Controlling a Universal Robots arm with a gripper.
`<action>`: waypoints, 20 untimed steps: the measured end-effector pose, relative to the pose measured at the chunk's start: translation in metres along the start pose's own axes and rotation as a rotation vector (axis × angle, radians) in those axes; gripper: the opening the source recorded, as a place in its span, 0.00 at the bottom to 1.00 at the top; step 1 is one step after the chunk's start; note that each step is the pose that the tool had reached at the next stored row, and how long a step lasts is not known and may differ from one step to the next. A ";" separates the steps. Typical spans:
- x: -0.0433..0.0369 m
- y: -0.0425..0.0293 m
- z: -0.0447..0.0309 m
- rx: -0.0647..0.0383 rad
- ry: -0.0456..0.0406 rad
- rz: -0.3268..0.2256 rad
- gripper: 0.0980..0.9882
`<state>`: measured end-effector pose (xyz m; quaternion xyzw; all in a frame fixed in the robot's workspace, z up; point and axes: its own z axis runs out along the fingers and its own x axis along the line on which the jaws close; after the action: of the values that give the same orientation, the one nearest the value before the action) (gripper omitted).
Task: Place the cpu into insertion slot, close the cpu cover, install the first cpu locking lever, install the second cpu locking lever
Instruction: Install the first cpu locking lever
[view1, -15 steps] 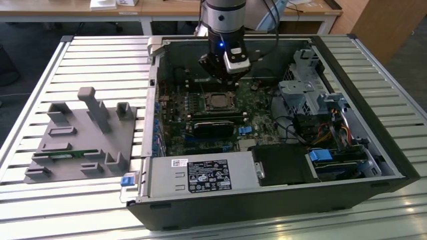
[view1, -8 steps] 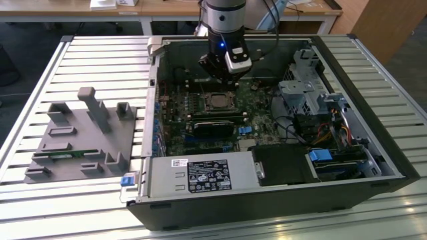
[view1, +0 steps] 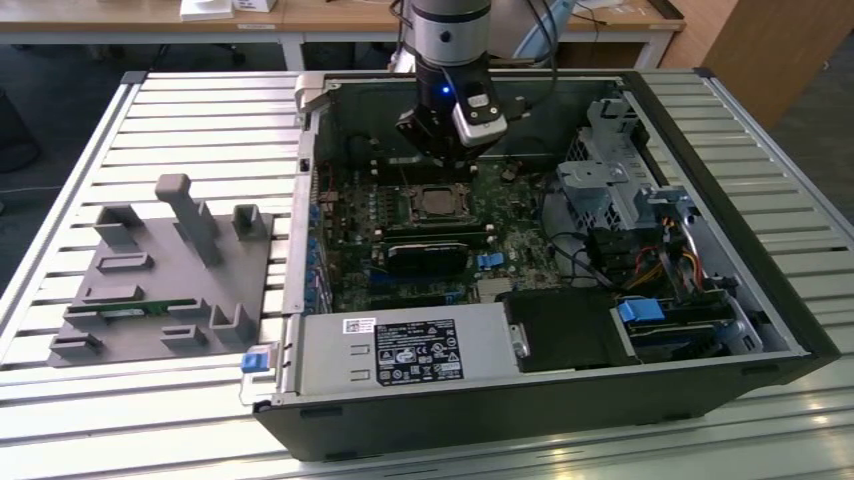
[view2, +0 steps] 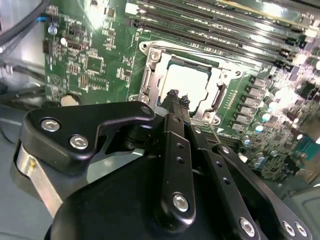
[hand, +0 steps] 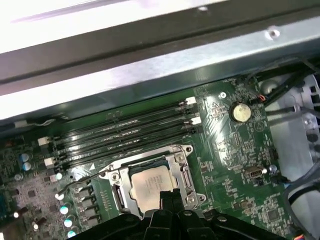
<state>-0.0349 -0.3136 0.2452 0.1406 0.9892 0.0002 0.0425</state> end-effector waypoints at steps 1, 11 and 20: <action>0.0000 0.0000 0.0000 -0.002 0.0003 -0.020 0.03; -0.0001 0.0000 0.0001 -0.025 0.0576 -0.104 0.03; 0.0065 -0.0019 -0.0005 -0.029 0.0598 -0.181 0.03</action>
<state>-0.0417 -0.3137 0.2452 0.0497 0.9985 0.0150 0.0148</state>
